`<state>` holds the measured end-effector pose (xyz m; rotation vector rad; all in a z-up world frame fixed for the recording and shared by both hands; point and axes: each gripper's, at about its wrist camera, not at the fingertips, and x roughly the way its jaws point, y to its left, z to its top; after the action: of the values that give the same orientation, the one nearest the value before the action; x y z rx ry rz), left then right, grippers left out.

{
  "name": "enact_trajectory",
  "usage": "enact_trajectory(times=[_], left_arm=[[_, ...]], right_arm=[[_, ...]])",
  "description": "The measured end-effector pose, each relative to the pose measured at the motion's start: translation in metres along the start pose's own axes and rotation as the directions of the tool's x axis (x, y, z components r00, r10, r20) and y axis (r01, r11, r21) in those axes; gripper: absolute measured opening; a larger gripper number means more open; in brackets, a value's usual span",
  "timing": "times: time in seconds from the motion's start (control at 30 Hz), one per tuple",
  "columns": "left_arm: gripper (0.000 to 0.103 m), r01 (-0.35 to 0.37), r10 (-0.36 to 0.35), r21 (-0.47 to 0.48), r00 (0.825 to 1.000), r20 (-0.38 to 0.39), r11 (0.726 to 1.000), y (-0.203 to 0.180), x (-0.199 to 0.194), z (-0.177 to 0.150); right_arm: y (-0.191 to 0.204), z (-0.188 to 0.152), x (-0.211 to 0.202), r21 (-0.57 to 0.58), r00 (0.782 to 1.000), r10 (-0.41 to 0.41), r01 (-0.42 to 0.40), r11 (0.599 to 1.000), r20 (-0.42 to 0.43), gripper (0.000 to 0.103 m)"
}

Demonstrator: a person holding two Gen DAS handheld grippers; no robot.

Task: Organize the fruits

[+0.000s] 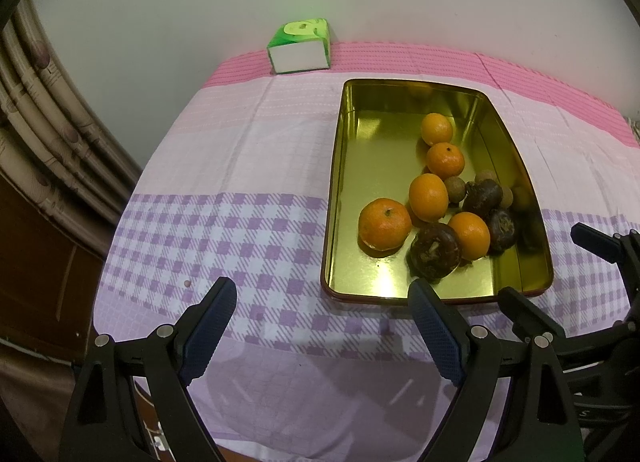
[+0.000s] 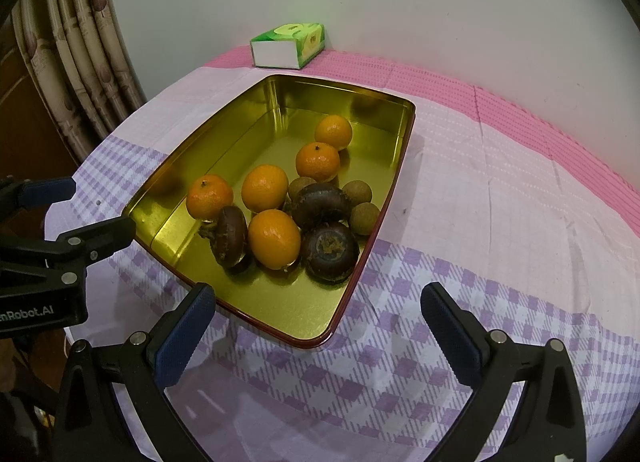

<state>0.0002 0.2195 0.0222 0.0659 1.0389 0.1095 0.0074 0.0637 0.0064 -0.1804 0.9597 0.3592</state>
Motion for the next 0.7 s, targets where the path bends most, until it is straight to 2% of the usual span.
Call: enact_trajectory(times=[0.7], left_arm=[[0.088, -0.001, 0.001, 0.006, 1.000, -0.002, 1.000, -0.0002, 0.0006, -0.0010]], right_arm=[[0.0004, -0.0015, 0.0012, -0.002, 1.000, 0.005, -0.005, 1.000, -0.005, 0.101]])
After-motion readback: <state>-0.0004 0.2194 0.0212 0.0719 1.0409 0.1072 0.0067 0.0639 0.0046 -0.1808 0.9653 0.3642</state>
